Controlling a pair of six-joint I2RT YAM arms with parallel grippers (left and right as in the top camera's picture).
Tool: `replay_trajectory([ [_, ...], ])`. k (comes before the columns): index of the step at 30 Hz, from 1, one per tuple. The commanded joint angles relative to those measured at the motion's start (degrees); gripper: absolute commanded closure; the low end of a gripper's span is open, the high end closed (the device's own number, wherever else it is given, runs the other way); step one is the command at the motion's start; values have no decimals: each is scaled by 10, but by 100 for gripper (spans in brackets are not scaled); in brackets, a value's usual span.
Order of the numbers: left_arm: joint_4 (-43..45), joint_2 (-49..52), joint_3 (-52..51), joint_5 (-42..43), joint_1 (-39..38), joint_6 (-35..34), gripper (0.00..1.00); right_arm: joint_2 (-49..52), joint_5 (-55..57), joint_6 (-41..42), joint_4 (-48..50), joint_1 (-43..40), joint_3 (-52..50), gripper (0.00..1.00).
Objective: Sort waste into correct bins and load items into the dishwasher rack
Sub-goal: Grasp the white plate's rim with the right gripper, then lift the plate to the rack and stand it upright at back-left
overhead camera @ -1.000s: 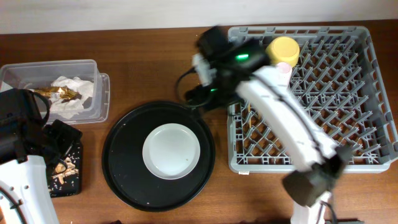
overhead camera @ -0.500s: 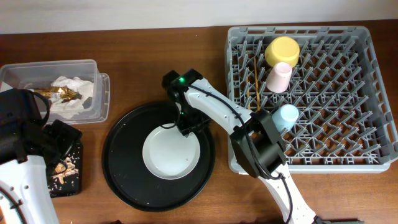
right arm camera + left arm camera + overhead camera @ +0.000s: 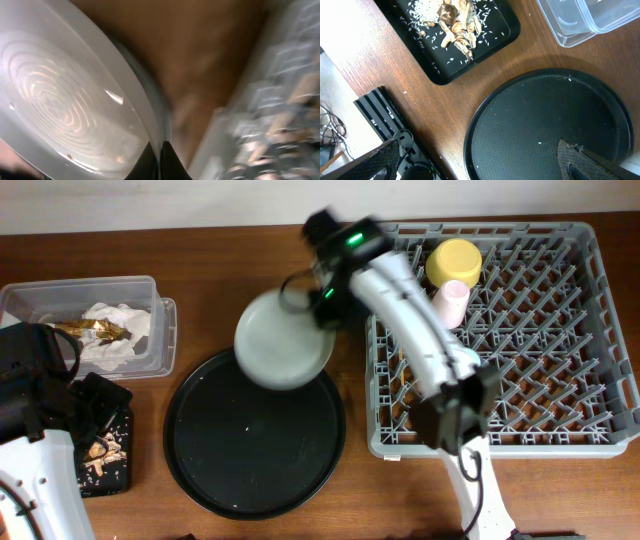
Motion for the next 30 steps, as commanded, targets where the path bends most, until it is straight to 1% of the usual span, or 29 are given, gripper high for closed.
replay_trajectory([
  [1,1,-2,6,0,4,-3,1,-34,104,58,-30,-79,126,96],
  [3,1,-2,6,0,4,-3,1,-35,170,88,-30,-119,150,96],
  [4,1,-2,6,0,4,-3,1,-35,259,122,-30,-144,150,96],
  [6,1,-2,6,0,4,-3,1,-34,370,155,-28,-159,149,96],
  [8,1,-2,6,0,4,-3,1,-33,420,158,-13,-159,145,96],
  [10,1,-2,6,0,4,-3,1,-33,449,188,5,-155,127,96],
  [12,1,-2,6,0,4,-3,1,-33,453,193,32,-151,92,96],
  [17,1,-2,6,0,4,-3,1,-33,456,193,114,-127,-48,96],
  [24,1,-2,6,0,4,-3,1,-33,477,192,119,-80,-63,96],
  [26,1,-2,6,0,4,-3,1,-33,471,192,113,-80,-63,96],
  [27,1,-2,6,0,4,-3,1,-33,449,185,104,-78,-63,96],
  [28,1,-2,6,0,4,-3,1,-35,421,165,101,-74,-63,85],
  [30,1,-2,6,0,4,-3,1,-51,386,162,80,-61,-50,68],
])
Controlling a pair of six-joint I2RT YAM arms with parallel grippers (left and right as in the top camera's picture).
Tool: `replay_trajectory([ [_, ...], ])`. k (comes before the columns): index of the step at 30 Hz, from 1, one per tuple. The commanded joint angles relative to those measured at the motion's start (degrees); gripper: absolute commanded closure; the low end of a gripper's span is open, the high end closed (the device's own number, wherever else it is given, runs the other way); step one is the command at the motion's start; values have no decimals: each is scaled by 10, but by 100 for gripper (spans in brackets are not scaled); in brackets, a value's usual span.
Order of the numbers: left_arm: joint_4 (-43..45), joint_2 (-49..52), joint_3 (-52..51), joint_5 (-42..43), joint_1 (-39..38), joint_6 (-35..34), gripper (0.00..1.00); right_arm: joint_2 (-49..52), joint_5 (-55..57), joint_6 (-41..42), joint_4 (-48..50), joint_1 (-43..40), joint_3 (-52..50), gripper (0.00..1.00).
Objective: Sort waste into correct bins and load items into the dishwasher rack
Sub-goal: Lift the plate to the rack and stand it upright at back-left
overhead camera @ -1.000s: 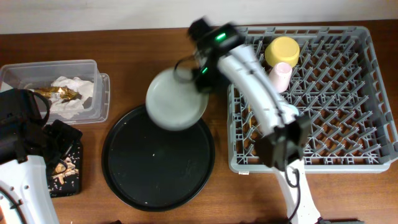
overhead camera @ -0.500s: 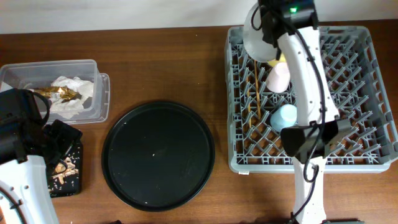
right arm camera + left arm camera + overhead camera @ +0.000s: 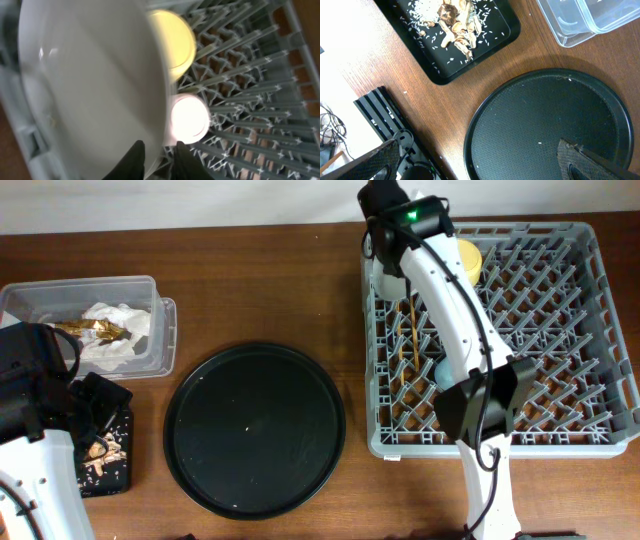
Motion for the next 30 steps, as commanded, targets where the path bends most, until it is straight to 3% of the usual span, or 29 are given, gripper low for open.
replay_trajectory([
  [1,1,-2,6,0,4,-3,1,-34,-55,-9,-26,23,18,54],
  [2,1,-2,6,0,4,-3,1,-53,-81,-9,-44,29,34,22],
  [3,1,-2,6,0,4,-3,1,-73,-105,-9,-62,29,47,0],
  [7,1,-2,6,0,4,-3,1,-168,-125,-35,-94,27,66,1],
  [8,1,-2,6,0,4,-3,1,-188,-91,-34,-88,19,66,19],
  [9,1,-2,6,0,4,-3,1,-191,-86,-33,-85,7,66,48],
  [11,1,-2,6,0,4,-3,1,-179,-122,-33,-72,-44,64,93],
  [17,1,-2,6,0,4,-3,1,-60,-436,-35,31,-236,53,96],
  [21,1,-2,6,0,4,-3,1,21,-601,-81,118,-243,53,96],
  [27,1,-2,6,0,4,-3,1,31,-707,-120,121,-229,53,96],
  [30,1,-2,6,0,4,-3,1,31,-882,-206,129,-228,53,96],
])
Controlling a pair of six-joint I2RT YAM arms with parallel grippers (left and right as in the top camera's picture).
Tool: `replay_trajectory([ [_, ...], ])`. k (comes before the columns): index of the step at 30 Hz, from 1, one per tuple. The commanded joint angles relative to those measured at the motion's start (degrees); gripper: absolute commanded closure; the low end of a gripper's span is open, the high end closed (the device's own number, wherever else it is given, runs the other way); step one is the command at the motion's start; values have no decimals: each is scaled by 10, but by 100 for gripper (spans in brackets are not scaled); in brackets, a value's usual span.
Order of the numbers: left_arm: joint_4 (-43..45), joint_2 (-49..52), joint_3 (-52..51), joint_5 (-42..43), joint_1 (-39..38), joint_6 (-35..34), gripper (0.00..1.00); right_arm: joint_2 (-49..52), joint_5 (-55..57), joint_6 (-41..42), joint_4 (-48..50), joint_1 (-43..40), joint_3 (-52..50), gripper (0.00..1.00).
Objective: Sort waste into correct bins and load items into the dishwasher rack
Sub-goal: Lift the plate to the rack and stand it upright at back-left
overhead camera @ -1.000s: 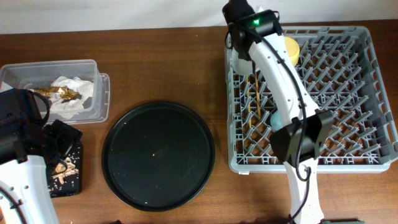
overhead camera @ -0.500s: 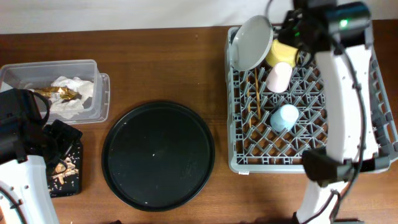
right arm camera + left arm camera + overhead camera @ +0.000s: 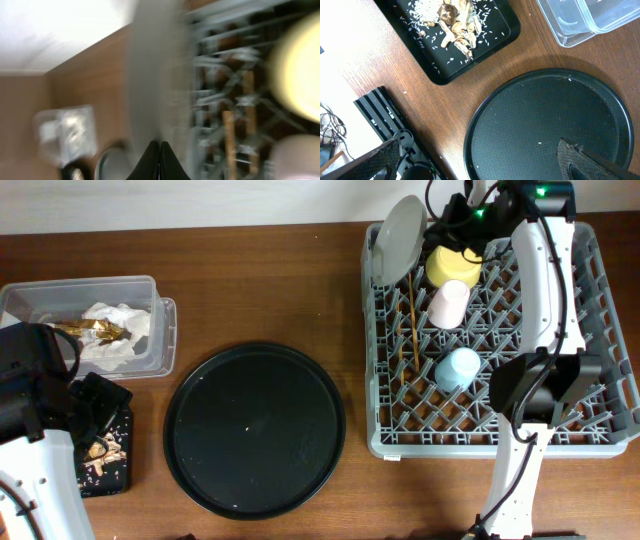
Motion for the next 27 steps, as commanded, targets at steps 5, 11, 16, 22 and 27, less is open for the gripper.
replay_trajectory([
  [5,1,-2,6,0,4,-3,1,-6,-71,-65,-12,4,-2,96],
  [11,1,-2,6,0,4,-3,1,-6,117,28,2,-52,-2,96],
  [16,1,-2,6,0,4,-3,1,-5,208,52,7,-87,-3,96],
  [22,1,-2,6,0,4,-3,1,44,205,52,11,-49,-5,96],
  [27,1,-2,6,0,4,-3,1,53,169,21,27,-12,-5,96],
])
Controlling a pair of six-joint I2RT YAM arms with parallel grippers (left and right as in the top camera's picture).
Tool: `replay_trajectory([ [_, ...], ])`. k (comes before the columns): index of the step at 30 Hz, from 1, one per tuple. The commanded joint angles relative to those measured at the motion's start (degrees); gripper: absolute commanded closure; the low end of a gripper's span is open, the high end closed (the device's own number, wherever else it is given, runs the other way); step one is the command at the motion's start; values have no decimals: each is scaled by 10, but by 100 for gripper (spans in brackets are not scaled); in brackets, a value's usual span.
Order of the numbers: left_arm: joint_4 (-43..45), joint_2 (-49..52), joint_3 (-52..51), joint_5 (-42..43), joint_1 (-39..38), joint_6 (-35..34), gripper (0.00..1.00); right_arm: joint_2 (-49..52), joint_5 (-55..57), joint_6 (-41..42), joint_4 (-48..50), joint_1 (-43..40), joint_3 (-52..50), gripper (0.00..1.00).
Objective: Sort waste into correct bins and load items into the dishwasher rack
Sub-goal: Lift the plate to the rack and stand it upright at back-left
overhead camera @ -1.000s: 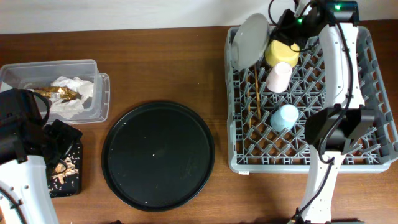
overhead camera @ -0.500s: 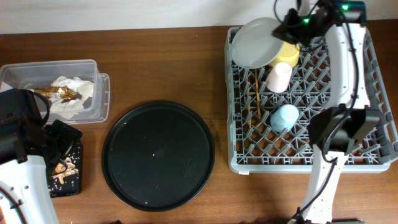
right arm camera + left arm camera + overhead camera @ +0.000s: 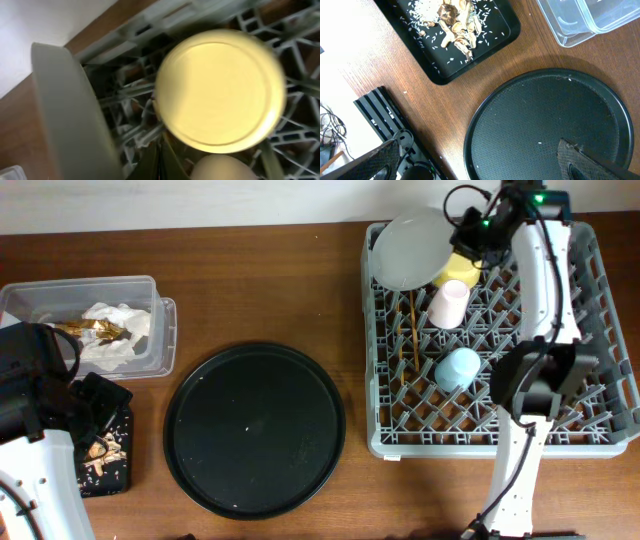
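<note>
A pale grey plate (image 3: 414, 246) leans tilted in the far left corner of the grey dishwasher rack (image 3: 600, 330), overlapping a yellow cup (image 3: 462, 270). My right gripper (image 3: 474, 230) is at the plate's right rim. In the right wrist view its fingers (image 3: 160, 162) are pressed shut, with the plate (image 3: 70, 115) just to their left and the yellow cup (image 3: 220, 90) ahead. Nothing shows between them. My left gripper (image 3: 480, 167) is open above the black round tray (image 3: 545, 125).
In the rack are a pink cup (image 3: 449, 303), a blue cup (image 3: 459, 368) and chopsticks (image 3: 410, 330). A clear bin (image 3: 100, 325) with paper and a wrapper stands at far left. Below it is a black rectangular tray (image 3: 455, 30) of food scraps.
The plate stood nearly edge-on in the rack's corner; now it is tipped over to the right against the yellow cup. My right gripper sits slightly further right. The left arm is unchanged.
My right gripper first held the plate over the far edge of the round tray. Then the plate was over the rack's far left corner, then upright in that corner. Now it leans there. The left gripper stayed open over the round tray throughout.
</note>
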Motion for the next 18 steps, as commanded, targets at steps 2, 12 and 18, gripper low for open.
replay_trajectory([
  [2,1,-2,6,0,4,-3,1,-2,-66,-45,12,8,-3,96],
  [12,1,-2,6,0,4,-3,1,-25,-287,-124,4,33,30,96],
  [18,1,-2,6,0,4,-3,1,-66,-192,-124,-53,47,35,96],
])
